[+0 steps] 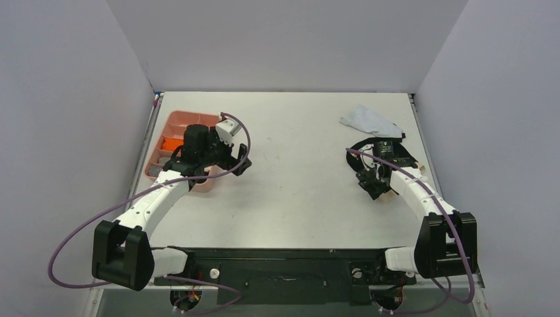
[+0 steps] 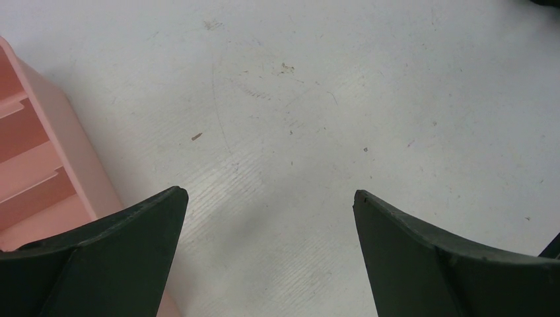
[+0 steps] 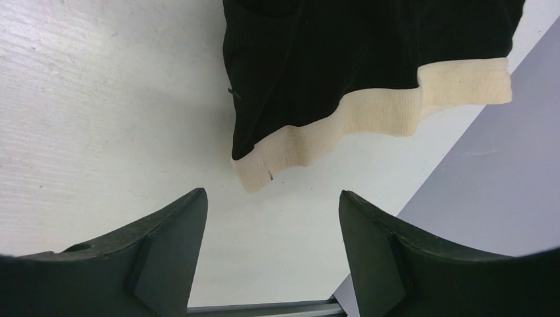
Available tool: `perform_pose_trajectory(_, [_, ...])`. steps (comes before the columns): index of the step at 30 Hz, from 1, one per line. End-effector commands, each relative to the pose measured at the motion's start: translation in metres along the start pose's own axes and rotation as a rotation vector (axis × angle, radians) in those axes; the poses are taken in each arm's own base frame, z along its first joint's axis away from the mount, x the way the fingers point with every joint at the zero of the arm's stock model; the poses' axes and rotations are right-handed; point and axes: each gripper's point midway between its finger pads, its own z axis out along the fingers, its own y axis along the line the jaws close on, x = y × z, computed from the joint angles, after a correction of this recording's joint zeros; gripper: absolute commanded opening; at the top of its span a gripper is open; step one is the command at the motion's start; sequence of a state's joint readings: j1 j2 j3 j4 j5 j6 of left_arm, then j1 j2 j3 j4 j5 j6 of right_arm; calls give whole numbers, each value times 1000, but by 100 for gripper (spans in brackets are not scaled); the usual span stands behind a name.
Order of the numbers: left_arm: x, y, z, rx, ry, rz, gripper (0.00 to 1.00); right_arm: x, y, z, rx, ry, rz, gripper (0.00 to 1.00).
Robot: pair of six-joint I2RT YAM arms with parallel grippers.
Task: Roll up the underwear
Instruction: Move the underwear to the center of the board.
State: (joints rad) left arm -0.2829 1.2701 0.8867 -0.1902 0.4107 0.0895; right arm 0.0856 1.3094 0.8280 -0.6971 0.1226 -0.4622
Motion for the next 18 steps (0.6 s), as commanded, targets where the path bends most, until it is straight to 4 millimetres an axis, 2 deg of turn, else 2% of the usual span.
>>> perform_pose_trajectory(1, [-21,1,-6,-20,-82,41,97,-3,-3,5,-10,5,-6,67])
perform_pose_trajectory(6, [-23,0,-8,-22,-92,46,97,1,-3,25,-27,56,-26,61])
perform_pose_trajectory(10, [-26,0,-11,-27,-102,53,97,5,-3,41,-55,105,-40,48])
perform_pose_trajectory(12, [-27,-1,-12,-28,-107,56,97,5,2,46,-82,119,-50,38])
perform_pose_trajectory(14, [-29,0,-14,-32,-113,59,97,4,7,47,-108,130,-64,19])
perform_pose_trajectory(16, [-30,0,-14,-33,-117,63,97,1,12,45,-133,132,-75,5])
perform_pose_trajectory(18, [-32,1,-15,-42,-122,68,97,-7,16,39,-159,119,-88,0])
